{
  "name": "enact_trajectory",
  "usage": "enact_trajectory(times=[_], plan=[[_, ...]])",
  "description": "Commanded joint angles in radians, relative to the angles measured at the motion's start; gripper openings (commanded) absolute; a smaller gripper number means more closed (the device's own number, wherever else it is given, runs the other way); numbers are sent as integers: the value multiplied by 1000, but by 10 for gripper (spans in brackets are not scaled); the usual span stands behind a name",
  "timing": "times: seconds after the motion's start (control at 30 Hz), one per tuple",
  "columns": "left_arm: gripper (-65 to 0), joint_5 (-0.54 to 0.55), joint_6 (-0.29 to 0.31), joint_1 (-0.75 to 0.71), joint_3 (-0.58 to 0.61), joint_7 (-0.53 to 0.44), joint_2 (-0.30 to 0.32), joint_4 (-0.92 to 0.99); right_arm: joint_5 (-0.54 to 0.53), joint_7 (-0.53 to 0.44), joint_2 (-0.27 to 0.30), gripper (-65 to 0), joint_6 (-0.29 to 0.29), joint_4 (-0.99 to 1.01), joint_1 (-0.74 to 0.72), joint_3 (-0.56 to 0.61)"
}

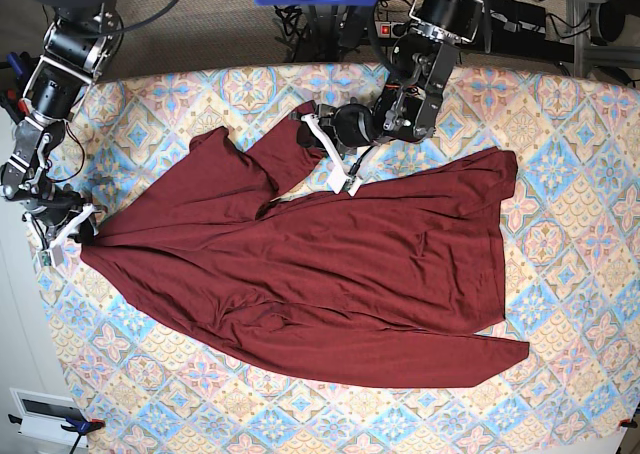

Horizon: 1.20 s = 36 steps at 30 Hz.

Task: Layout the t-shirt on the table in an organized manner, then fold the t-shirt properly
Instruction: 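Move the left gripper holding fabric toward the shirt's sleeve, then pull the shirt lengthwise with both grippers away from each other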

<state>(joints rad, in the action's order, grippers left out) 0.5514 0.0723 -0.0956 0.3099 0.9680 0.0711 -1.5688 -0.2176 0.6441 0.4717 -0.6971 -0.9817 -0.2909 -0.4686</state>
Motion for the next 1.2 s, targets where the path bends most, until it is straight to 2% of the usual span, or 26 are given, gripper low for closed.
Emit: enact_trajectory(times=[0.0, 0.07, 0.37, 0.6, 0.73, 0.97, 1.03, 1.17], plan=[[-650, -20, -7, -16, -12, 29, 34, -46, -18, -23, 31, -650, -1, -21, -23, -8], [-650, -15, -7, -63, -47, 29, 75, -121, -18, -23, 31, -650, -1, -21, -23, -8], [-650, 8, -7, -246, -263, 24, 330, -385, -18, -22, 49, -650, -1, -21, -21, -8], [-650, 240, -7, -329, -515, 29, 485, -405, -18, -20, 49, -650, -1, -21, 61, -3], [-650, 329, -6, -384, -605, 29, 574, -405, -18, -22, 49, -650, -1, -67, 94, -6], [-650, 371, -6, -458, -650, 29, 698, -405, -15, -23, 52, -650, -1, -75, 92, -3], [-650, 370, -6, -458, -648, 29, 718, -405, 20, -22, 65, -650, -1, -73, 92, -3], [-650, 371, 56, -458, -642, 30, 744, -405, 126, -23, 65, -650, -1, -76, 92, -11]])
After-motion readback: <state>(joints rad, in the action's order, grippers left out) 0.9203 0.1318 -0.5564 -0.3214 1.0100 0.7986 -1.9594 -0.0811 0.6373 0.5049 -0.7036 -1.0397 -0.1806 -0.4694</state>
